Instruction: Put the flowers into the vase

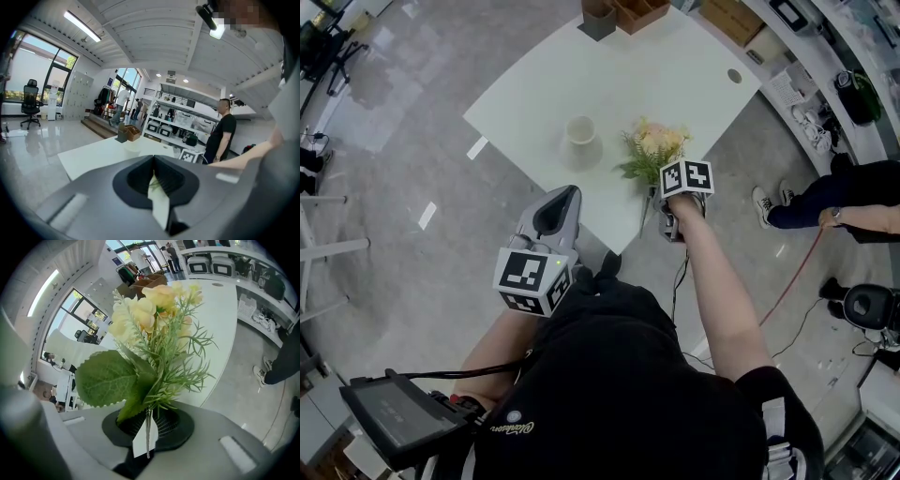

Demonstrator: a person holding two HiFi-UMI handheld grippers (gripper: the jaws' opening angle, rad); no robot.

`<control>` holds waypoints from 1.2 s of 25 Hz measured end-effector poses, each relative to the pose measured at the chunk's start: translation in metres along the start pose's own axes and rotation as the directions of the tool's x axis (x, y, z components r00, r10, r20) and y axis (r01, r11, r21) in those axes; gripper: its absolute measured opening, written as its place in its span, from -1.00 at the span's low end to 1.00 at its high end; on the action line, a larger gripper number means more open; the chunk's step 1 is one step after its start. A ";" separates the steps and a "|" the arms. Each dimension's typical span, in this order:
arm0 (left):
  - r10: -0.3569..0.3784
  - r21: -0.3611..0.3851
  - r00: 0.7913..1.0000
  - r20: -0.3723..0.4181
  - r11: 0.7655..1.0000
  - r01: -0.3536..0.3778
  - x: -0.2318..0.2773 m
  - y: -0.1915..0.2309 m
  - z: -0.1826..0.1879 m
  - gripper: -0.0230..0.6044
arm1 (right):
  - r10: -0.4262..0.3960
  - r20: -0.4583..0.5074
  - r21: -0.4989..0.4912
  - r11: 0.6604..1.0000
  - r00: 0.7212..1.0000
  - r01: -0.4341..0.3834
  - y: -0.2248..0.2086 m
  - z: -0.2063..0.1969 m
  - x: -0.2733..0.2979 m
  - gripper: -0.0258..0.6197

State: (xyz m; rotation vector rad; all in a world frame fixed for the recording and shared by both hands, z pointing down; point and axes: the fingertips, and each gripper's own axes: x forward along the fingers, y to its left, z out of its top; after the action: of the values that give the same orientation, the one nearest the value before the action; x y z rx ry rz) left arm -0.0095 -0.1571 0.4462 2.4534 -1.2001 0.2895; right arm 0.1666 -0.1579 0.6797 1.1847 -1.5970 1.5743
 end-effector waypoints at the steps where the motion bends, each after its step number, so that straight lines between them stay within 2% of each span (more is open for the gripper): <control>1: -0.001 0.002 1.000 0.002 1.000 0.001 0.000 0.000 0.001 -0.90 | 0.004 0.019 -0.003 1.000 1.000 -0.004 0.002 0.002 -0.003 -0.79; 4: -0.006 0.011 1.000 0.009 1.000 0.006 0.000 -0.001 0.003 -0.90 | 0.014 0.104 -0.034 0.999 0.995 -0.011 0.010 0.010 -0.019 -0.79; 6: -0.008 0.018 1.000 0.018 1.000 0.008 -0.002 -0.003 0.006 -0.90 | 0.017 0.194 -0.069 0.998 0.981 -0.004 0.018 0.019 -0.039 -0.79; 8: -0.008 0.025 1.000 0.030 1.000 0.007 -0.003 -0.003 0.010 -0.90 | 0.023 0.305 -0.113 0.994 0.952 0.012 0.030 0.031 -0.064 -0.79; 10: -0.006 0.032 0.999 0.042 0.999 0.004 -0.002 -0.002 0.015 -0.90 | 0.033 0.418 -0.161 0.986 0.908 0.038 0.044 0.044 -0.093 -0.79; 12: -0.004 0.037 0.998 0.057 0.999 0.002 -0.002 -0.001 0.020 -0.90 | 0.035 0.532 -0.223 0.970 0.846 0.100 0.060 0.054 -0.126 -0.79; 16: -0.001 0.046 0.996 0.087 0.999 -0.003 -0.010 -0.006 0.031 -0.90 | 0.086 0.724 -0.335 0.911 0.684 0.240 0.102 0.055 -0.197 -0.79; 19: 0.000 0.059 0.994 0.106 0.998 -0.006 -0.011 -0.008 0.041 -0.90 | 0.155 0.814 -0.368 0.883 0.560 0.290 0.128 0.049 -0.233 -0.79; 21: 0.001 0.064 0.993 0.119 0.998 -0.009 -0.012 -0.008 0.046 -0.90 | 0.182 0.843 -0.372 0.877 0.505 0.305 0.138 0.045 -0.245 -0.79; 23: 0.002 0.065 0.992 0.129 0.998 -0.010 -0.011 -0.009 0.051 -0.90 | 0.189 0.850 -0.374 0.874 0.491 0.311 0.141 0.041 -0.248 -0.80; 30: 0.004 0.071 0.990 0.141 0.997 -0.014 -0.011 -0.013 0.057 -0.90 | 0.192 0.842 -0.388 0.864 0.503 0.320 0.143 0.042 -0.250 -0.79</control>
State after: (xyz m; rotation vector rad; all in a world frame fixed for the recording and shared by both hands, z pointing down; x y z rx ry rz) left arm -0.0052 -0.1670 0.3878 2.5675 -1.2786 0.1669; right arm 0.1530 -0.1674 0.3888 1.8177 -2.3282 0.3056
